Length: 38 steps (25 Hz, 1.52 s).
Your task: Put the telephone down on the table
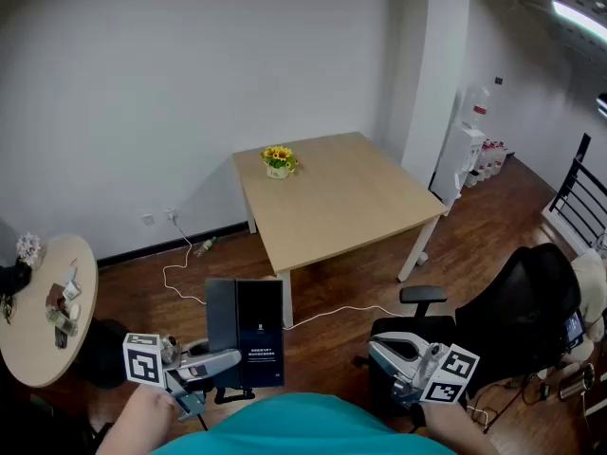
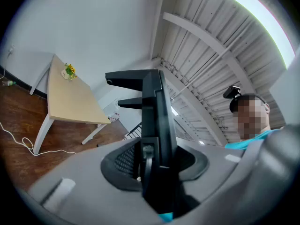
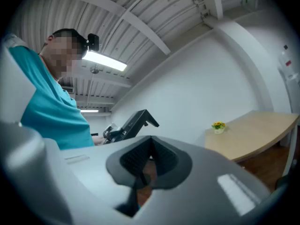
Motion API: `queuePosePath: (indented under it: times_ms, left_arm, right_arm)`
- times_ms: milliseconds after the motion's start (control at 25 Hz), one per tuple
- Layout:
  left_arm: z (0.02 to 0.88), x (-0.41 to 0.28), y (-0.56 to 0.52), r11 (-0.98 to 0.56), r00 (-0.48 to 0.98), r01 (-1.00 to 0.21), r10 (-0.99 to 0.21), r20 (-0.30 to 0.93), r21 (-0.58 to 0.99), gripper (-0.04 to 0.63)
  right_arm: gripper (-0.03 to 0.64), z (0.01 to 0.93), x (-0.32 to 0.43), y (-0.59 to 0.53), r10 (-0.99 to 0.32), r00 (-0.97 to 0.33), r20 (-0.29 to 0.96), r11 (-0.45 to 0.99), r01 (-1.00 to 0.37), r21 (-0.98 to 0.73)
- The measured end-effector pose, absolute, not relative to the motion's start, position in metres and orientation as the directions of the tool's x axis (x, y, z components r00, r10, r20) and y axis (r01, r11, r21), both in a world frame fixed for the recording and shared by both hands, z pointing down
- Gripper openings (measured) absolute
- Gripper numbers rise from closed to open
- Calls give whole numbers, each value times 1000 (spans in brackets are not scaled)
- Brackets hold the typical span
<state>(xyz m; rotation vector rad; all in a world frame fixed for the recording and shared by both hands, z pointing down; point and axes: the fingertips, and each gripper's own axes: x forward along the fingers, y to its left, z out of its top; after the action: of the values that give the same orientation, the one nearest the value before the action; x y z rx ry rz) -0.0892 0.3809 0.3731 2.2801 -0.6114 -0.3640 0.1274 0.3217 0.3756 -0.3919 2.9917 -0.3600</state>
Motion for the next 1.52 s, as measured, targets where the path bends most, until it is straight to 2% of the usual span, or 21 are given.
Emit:
queuePosePath:
  times_ms: [280,520,840,1160,1520]
  left_arm:
    - [378,-47,368,-607,844,-313,-531,-80,731,176]
    - [386,-45,344,-593,846,-284,-524,-94,753,176]
    - [394,-114,260,-628,874,-231,-470,-125,743,176]
    - [394,-202,160,-638,911,-231,-408,-67,735,176]
    - [402,-228,68,-619,908,-245,-417,-48,746,176]
  right_arm:
    - [2,388,169,305,-270,-962,-28,936,-256,-244]
    - [2,394,158,278,-242,-970,-16,939,-230,-256]
    - [2,387,84,204,-256,-966,-25,939,-242,-245]
    - [2,370,10,115,-343,-938,-36,911,-324,-254]
    - [2,378,-13,25,-350,-936,-39,905,-327,-274]
